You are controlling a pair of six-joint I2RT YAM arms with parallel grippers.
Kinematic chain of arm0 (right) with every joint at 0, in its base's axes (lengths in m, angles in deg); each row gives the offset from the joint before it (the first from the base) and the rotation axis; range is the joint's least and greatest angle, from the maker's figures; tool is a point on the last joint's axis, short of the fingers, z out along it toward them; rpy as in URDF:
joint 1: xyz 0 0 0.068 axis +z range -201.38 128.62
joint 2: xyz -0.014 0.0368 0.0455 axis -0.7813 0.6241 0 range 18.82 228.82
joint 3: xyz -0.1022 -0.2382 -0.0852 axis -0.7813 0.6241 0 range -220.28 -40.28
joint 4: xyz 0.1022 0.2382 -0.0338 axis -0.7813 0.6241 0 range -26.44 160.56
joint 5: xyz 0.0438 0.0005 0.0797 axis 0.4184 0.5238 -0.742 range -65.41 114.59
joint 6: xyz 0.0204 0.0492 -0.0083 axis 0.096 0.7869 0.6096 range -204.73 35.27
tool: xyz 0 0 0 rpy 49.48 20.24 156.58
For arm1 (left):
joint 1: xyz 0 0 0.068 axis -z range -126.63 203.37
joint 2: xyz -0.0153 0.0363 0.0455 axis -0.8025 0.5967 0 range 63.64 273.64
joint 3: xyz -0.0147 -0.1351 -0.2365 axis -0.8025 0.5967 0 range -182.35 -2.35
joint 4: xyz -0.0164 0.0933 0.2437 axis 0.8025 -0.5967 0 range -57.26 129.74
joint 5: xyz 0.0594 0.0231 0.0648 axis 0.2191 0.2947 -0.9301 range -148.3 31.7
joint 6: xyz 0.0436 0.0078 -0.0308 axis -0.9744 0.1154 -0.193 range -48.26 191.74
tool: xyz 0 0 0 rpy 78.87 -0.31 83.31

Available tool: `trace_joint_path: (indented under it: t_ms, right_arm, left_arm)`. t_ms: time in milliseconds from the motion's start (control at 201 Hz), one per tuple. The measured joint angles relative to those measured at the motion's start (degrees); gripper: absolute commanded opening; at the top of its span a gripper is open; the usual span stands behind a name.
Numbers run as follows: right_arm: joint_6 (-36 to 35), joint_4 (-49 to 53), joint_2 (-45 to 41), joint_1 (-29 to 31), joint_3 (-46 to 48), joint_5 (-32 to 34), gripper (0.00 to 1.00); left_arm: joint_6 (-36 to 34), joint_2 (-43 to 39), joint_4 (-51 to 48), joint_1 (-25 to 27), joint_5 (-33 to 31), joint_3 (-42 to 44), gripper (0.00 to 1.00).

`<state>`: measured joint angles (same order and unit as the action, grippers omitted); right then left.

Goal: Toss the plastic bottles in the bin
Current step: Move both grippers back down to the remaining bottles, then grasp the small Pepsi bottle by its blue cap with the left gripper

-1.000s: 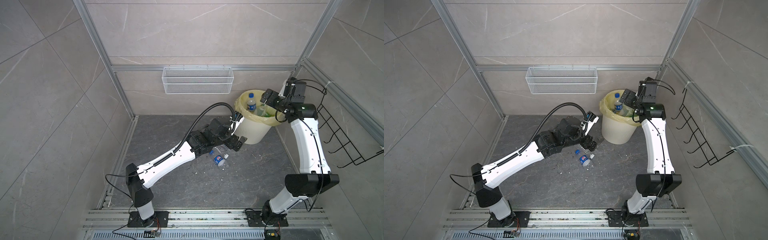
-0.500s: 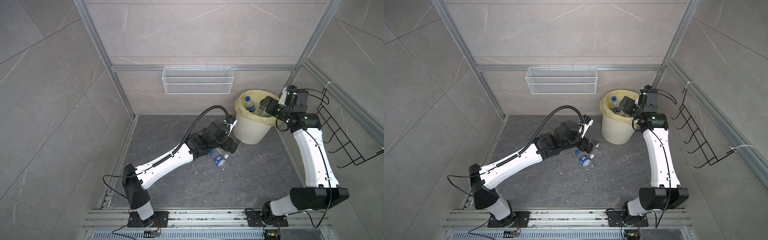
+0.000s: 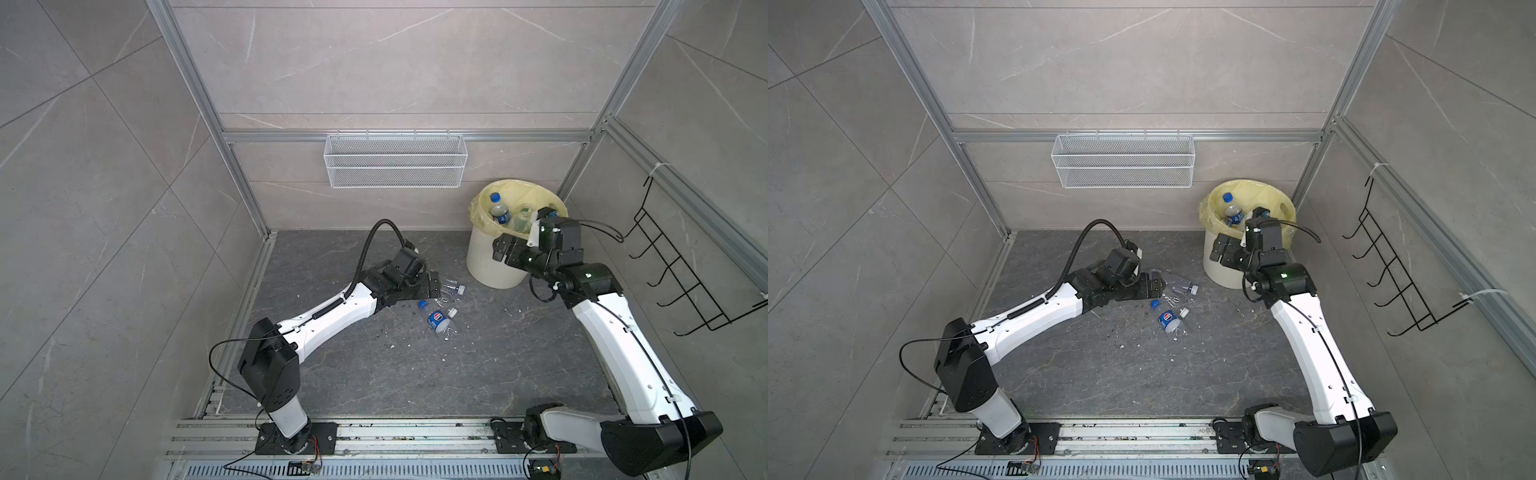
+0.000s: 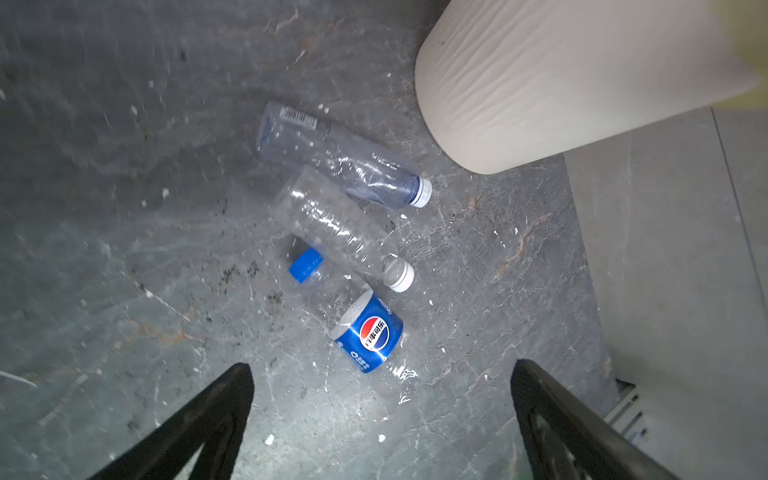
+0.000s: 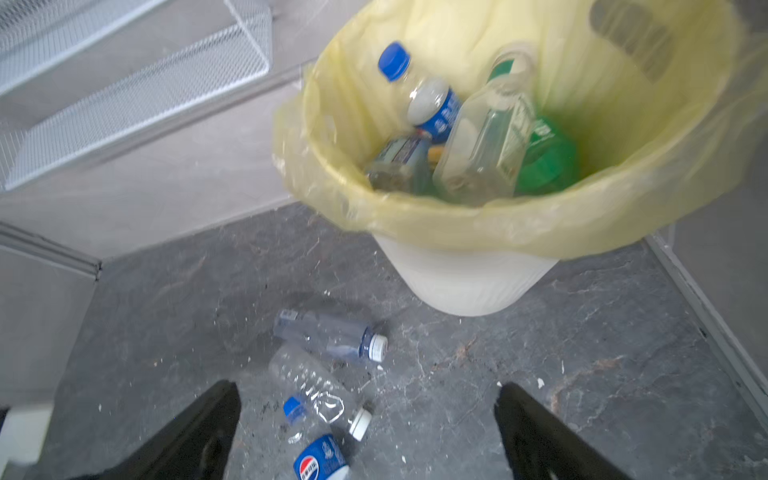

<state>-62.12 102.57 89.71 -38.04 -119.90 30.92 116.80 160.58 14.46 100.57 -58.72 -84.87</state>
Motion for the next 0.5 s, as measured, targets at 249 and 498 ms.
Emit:
trace_joint_path:
  t_ms: [249,498]
  right_arm:
    - [-0.02,-2.03,-3.15,8.35,14.36,2.97,1.00]
    - [2.40,-4.63,-6.80,13.81,23.58,4.02,1.00]
  left_arm:
    - [14.19,4.63,3.91,-0.96,8.26,4.61,1.00]
    - [22.49,10.69,8.44,-0.96,14.01,5.53,0.99]
